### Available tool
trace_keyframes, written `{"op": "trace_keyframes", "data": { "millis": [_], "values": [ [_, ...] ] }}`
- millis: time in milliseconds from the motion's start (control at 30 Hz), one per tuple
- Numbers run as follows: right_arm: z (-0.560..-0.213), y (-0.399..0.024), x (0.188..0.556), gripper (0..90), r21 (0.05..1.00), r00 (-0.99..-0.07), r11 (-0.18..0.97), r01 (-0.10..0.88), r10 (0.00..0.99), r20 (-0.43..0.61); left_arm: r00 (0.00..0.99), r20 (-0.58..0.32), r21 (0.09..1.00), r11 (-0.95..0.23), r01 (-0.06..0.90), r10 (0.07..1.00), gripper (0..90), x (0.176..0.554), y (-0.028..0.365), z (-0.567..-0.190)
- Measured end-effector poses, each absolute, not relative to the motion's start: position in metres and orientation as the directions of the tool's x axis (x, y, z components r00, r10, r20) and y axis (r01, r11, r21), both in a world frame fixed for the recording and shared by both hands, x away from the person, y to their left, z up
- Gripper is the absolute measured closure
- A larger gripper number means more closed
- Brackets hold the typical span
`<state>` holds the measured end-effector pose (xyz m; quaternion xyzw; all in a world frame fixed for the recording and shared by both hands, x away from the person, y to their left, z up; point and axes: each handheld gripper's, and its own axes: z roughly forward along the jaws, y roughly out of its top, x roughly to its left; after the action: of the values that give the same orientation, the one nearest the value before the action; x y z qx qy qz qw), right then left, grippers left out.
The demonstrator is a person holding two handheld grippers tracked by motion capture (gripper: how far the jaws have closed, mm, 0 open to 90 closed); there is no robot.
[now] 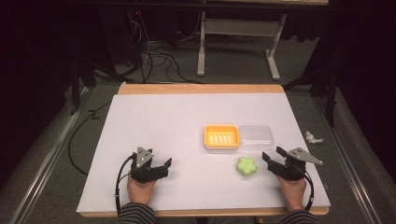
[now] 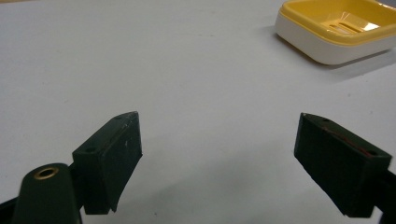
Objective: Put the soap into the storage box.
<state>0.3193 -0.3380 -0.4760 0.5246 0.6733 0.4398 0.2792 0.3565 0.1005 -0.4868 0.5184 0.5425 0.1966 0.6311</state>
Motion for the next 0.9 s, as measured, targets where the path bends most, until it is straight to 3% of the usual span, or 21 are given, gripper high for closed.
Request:
{"op": "trace_keyframes", "data": {
  "millis": [267,900],
  "values": [
    [-0.4765,-0.3405,0.3214,32.0,0.876,-0.288,0.038,0.481,0.951,0.116,0.337,-0.477,0.869,0.379,0.318,0.812,15.6,0.3564,0.1000,-0.4871],
    [-0.4763,-0.3369,0.3213,34.5,0.874,-0.289,0.071,0.481,0.954,0.082,0.330,-0.488,0.862,0.387,0.326,0.808,15.5,0.3578,0.1008,-0.4870]
  ]
}}
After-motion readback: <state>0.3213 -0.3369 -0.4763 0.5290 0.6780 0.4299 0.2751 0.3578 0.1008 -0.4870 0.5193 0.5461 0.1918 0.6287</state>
